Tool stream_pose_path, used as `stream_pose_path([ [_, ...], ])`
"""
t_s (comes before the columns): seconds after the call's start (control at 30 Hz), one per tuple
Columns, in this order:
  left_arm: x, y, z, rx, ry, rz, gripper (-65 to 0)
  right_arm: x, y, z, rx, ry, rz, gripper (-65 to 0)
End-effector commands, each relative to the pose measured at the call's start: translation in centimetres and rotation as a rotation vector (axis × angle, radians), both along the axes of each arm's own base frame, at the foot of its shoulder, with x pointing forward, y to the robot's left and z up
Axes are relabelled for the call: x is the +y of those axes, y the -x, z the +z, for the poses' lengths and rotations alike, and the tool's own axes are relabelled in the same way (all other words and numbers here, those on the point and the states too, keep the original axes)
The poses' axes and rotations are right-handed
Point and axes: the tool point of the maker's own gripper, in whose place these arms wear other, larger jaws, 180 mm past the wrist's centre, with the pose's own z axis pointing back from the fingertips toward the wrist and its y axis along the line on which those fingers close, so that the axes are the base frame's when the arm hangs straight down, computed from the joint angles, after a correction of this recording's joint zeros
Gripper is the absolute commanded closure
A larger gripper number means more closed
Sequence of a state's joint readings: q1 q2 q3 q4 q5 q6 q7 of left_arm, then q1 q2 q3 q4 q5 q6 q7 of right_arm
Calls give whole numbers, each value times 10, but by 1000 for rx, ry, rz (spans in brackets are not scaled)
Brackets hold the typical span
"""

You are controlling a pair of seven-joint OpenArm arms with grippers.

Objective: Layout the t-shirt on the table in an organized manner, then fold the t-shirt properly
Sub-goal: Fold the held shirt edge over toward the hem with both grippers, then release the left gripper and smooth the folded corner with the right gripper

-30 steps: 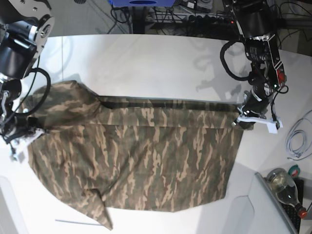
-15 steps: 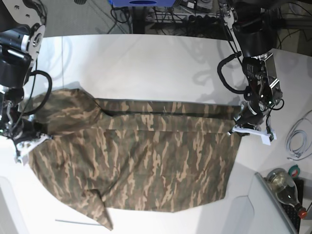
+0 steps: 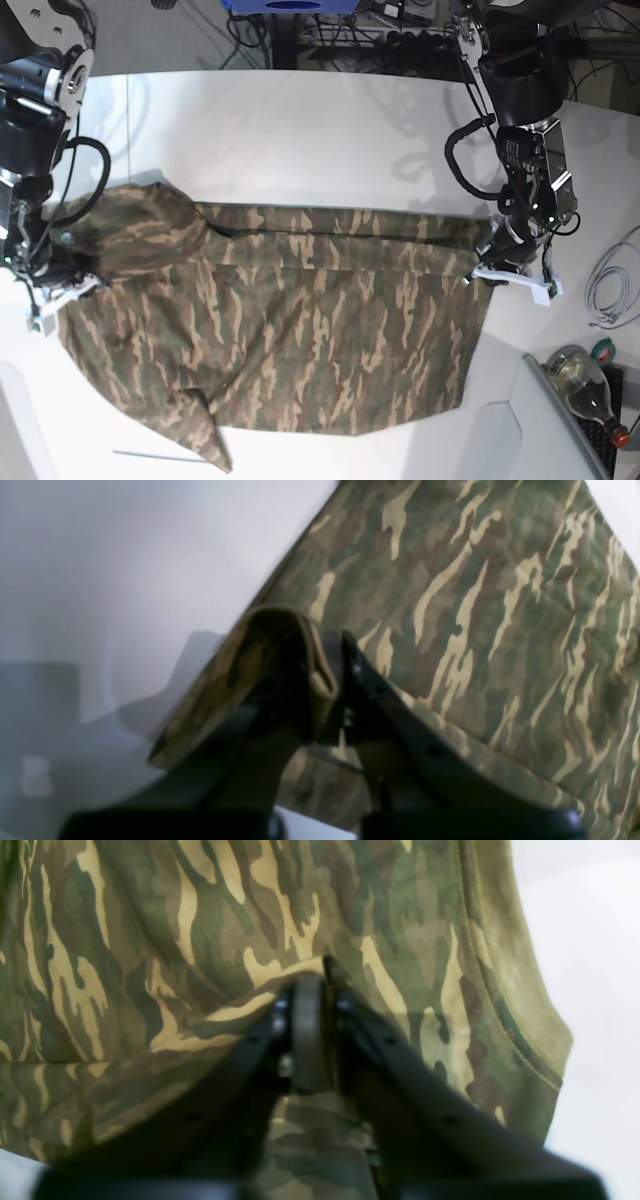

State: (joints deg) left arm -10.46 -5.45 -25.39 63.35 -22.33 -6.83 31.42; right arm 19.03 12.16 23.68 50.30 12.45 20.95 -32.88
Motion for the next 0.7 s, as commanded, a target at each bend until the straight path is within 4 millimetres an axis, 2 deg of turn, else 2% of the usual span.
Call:
stream_pose_path([
  [0.0, 6, -14, 18, -62, -16, 5, 0, -12, -18, 23, -74, 16, -18, -171],
  [0.07, 7, -15, 21, -69, -15, 9, -18, -15, -15, 26, -92, 32, -19, -321],
  [0.13, 8, -15, 22, -71, -17, 10, -216, -19, -12, 40, -137, 67, -16, -429],
  [0.17, 10, -16, 23, -76, -20, 12, -321, -24, -7, 49, -166, 87, -27, -447],
  [0.23, 15, -20, 35, -125, -43, 23, -485, -23, 5, 67, -237, 105, -56, -440],
  [0.3, 23, -19, 50, -202, -88, 45, -586, -32, 32, 83, -258, 128, -123, -438],
  [0.4, 38, -1, 70, -282, -177, 54, -599, -35, 84, 81, -178, 90, -284, -446],
  [0.47, 39, 21, 73, -290, -218, 44, -601, -29, 114, 65, -111, 53, -325, -447],
  [0.57, 39, 54, 67, -266, -256, 26, -601, -16, 132, 39, -52, 5, -299, -447],
  [0.67, 47, 90, 55, -247, -292, 41, -601, 0, 132, 12, -6, -68, -265, -447],
])
